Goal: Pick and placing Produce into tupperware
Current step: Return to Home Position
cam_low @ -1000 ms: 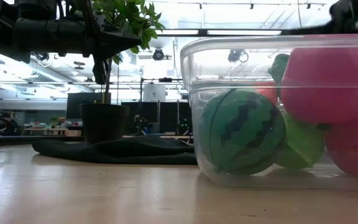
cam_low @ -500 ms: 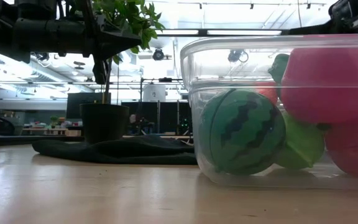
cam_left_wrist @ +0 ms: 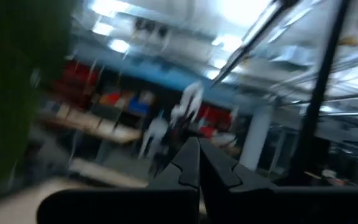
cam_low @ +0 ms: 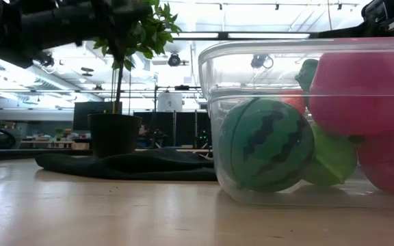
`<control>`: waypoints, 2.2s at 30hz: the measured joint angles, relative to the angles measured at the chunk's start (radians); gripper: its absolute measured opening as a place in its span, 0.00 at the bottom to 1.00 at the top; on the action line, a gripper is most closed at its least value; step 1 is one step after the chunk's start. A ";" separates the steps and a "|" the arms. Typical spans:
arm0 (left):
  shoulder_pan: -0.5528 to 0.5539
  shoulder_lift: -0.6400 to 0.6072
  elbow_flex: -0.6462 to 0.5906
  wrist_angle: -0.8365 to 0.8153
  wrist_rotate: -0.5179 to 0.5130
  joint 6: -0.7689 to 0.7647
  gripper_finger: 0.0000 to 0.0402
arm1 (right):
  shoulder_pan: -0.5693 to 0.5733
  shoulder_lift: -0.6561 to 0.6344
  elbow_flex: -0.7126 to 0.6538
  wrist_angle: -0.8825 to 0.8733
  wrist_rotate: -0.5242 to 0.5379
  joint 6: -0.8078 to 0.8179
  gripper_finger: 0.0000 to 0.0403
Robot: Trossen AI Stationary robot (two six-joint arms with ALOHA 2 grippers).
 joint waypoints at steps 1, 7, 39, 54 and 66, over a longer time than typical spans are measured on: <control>0.016 0.000 0.000 0.037 0.041 0.018 0.01 | 0.000 0.000 0.000 0.000 0.000 0.000 0.06; 0.072 -0.065 -0.020 0.018 0.207 0.010 0.01 | 0.000 0.000 0.000 -0.001 0.000 0.000 0.06; -0.094 -0.874 -0.245 -0.574 0.171 0.119 0.00 | 0.000 0.000 0.000 -0.020 0.000 0.000 0.07; 0.104 -1.067 -0.246 -0.792 0.432 0.017 0.00 | 0.000 0.000 0.000 -0.020 0.000 0.000 0.06; 0.162 -1.066 -0.246 -0.853 0.436 0.080 0.00 | 0.000 0.000 0.000 -0.019 0.000 0.000 0.06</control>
